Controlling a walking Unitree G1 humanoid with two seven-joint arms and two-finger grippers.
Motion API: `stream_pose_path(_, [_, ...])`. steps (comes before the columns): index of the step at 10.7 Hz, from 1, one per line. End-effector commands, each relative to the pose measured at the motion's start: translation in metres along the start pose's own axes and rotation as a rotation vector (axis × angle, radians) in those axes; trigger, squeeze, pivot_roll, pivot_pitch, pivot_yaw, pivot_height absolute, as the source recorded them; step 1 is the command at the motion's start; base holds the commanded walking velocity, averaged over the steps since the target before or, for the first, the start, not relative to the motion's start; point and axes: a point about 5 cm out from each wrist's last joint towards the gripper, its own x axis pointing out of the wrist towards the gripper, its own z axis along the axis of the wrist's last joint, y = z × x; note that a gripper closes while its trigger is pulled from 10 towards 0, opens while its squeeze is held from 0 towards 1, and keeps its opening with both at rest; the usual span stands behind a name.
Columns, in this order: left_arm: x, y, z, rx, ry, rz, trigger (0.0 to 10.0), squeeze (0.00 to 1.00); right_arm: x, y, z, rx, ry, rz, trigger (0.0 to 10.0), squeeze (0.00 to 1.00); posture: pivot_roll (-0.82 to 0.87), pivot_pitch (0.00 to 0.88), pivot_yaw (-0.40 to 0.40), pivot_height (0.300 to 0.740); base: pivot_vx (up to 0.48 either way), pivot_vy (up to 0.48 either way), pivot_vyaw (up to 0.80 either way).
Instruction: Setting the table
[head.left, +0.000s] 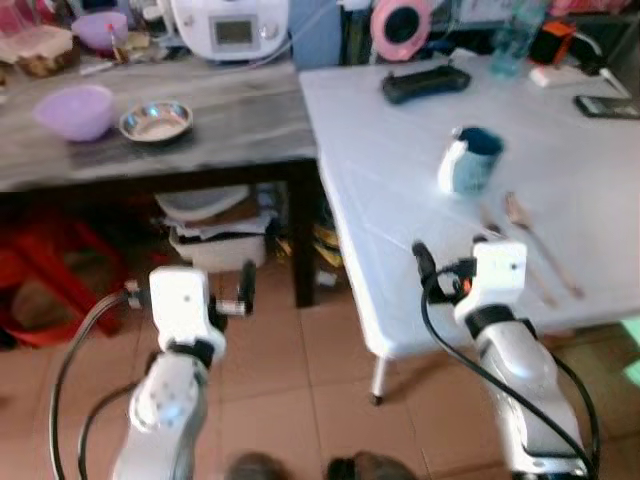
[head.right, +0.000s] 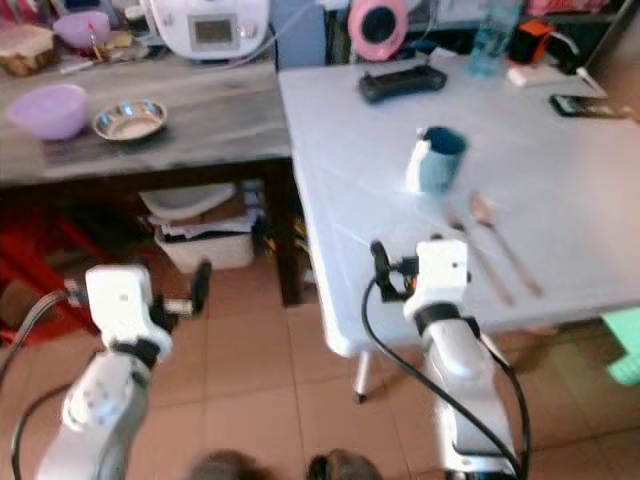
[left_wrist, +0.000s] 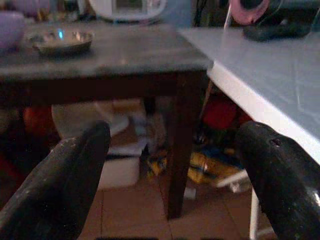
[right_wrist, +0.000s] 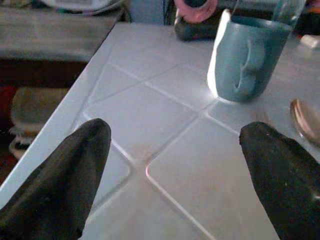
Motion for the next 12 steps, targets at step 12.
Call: stream_pose_path(12, [0.015, -0.001, -0.002, 0.034, -0.028, 0.069, 10.0, 0.00, 0.028, 0.016, 0.016, -0.021, -0.089, 0.101, 10.0, 0.00, 0.08, 0.060, -0.042, 0.740, 0.000, -0.232, 0.11])
